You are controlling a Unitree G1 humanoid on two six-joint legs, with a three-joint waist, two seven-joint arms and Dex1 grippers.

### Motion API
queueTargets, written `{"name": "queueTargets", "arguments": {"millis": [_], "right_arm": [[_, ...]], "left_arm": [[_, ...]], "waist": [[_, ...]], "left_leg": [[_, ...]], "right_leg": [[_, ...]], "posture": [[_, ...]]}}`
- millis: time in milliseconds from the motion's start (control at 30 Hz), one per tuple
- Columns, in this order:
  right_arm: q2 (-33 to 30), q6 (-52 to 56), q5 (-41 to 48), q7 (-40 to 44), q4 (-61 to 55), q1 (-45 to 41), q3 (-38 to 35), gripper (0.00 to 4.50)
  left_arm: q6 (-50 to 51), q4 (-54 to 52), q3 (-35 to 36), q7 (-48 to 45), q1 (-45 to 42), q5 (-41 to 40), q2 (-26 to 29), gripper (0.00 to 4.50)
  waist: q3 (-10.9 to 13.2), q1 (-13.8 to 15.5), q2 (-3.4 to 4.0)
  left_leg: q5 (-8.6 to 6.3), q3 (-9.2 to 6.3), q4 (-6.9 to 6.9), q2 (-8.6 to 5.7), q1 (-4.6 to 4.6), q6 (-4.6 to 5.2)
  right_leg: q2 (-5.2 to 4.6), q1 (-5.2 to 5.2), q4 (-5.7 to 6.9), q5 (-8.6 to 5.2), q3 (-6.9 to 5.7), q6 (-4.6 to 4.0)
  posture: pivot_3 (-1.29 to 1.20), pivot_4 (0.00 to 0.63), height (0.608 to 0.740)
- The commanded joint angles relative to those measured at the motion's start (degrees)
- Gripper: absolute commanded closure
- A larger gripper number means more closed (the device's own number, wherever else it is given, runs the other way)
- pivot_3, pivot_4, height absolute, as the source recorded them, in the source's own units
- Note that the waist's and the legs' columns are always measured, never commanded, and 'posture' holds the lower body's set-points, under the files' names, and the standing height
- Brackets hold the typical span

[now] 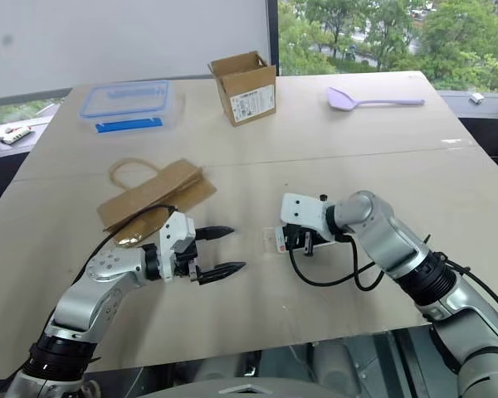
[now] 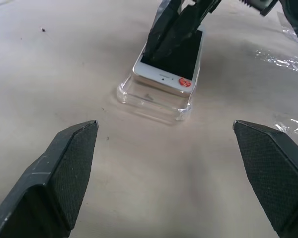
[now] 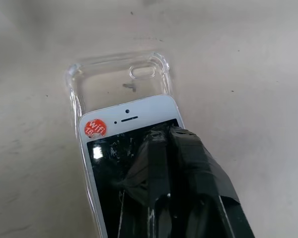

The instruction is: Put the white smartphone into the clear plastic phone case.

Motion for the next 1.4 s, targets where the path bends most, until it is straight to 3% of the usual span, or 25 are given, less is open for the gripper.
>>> {"name": "queueTargets", "arguments": {"millis": [33, 267, 500, 567, 667, 867, 1067, 1233, 1333, 1400], "right_arm": [[-0.17, 7.07, -3.33, -0.26, 9.49, 5.26, 6.69, 4.45], [2.06, 10.49, -1.97, -1.79, 10.51, 6.56, 4.05, 4.45], [6.31, 9.36, 5.76, -5.81, -0.97, 7.67, -11.16, 4.45], [5.22, 10.65, 7.73, -5.56, -6.29, 8.47, -14.21, 4.45], [2.83, 15.83, 11.47, -5.05, -14.48, 9.41, -18.35, 4.45], [-3.67, 21.87, 13.94, -8.12, -23.63, 11.07, -24.64, 4.45], [-13.06, 21.36, 12.35, -10.74, -26.08, 18.46, -27.32, 4.45], [-14.34, 20.76, 12.76, -12.81, -25.8, 21.67, -27.98, 4.5], [-14.27, 20.08, 12.33, -13.98, -24.99, 22.1, -26.84, 4.5], [-14.1, 19.65, 12.27, -14.63, -24.52, 22.09, -26.31, 4.5]], "left_arm": [[-0.03, -1.87, 0.66, -0.2, -0.62, -0.97, 0.26, 0.0], [0.17, -1.52, 0.4, -0.4, -1.52, -0.85, 0.09, 0.0], [1.51, -2.6, -0.17, 0.37, -2.25, -0.47, 0.06, 0.0], [1.81, -2.54, -0.58, 0.76, -2.58, 0.11, 0.01, 0.0], [1.49, -1.36, -1.5, 1.3, -3.34, 1.06, -0.68, 0.0], [-1.93, 4.14, -4.17, 2.86, -5.35, 5.78, -2.34, 0.0], [-4.1, 7.62, -6.33, 3.58, -8.7, 8.18, -4.79, 0.0], [-2.67, 5.85, -7.58, 0.08, -8.52, 6.77, -4.46, 2.16], [-1.51, 5.2, -8.26, -0.36, -9.02, 6.86, -4.2, 3.87], [-0.82, 4.69, -8.63, -0.44, -9.46, 7.08, -4.17, 4.38]], "waist": [[-0.3, -0.02, 0.08], [-1.37, 0.02, 0.04], [-0.99, 0.1, 0.15], [-0.49, 0.09, 0.74], [-0.21, 0.33, 0.88], [0.29, 0.06, 0.8], [0.72, 0.78, 0.57], [0.9, 0.29, 0.49], [0.93, 0.11, 0.48], [0.94, 0.15, 0.47]], "left_leg": [[-0.01, -0.01, -0.01, 0.02, 0.07, -0.01], [-0.16, -0.09, -0.01, 0.05, 0.15, -0.28], [-0.16, -0.19, -0.03, 0.05, 0.0, -0.27], [-0.05, -0.12, -0.01, 0.0, -0.29, -0.09], [0.02, -0.17, -0.03, -0.08, -1.16, -0.01], [-0.02, -0.14, -0.32, -0.11, -1.23, -0.02], [-0.02, -0.09, -0.31, -0.1, -1.23, -0.02], [-0.02, -0.01, -0.22, -0.06, -1.23, -0.02], [-0.02, -0.03, -0.2, -0.05, -1.22, -0.02], [-0.02, -0.04, -0.2, -0.05, -1.22, -0.02]], "right_leg": [[-0.01, 0.07, -0.03, -0.01, 0.0, 0.01], [-0.14, 0.27, -0.22, -0.01, -0.09, 0.01], [-0.16, 0.17, -0.25, -0.01, -0.2, 0.01], [-0.19, -0.1, -0.26, 0.01, -0.17, 0.02], [-0.07, -0.85, -0.18, 0.22, -0.17, -0.23], [-0.04, -0.97, -0.34, 0.2, -0.21, -0.19], [-0.07, -0.96, -0.38, 0.15, -0.23, -0.23], [-0.05, -0.95, -0.37, 0.16, -0.16, -0.21], [-0.02, -0.95, -0.34, 0.16, -0.16, -0.21], [-0.01, -0.95, -0.32, 0.16, -0.16, -0.21]], "posture": [[0.0, 0.15, 0.74], [0.0, 0.15, 0.74], [0.0, 0.15, 0.74], [0.0, 0.15, 0.74], [0.0, 0.15, 0.74], [0.0, 0.15, 0.74], [0.0, 0.15, 0.74], [0.0, 0.15, 0.74], [0.0, 0.15, 0.74], [0.0, 0.15, 0.74]]}}
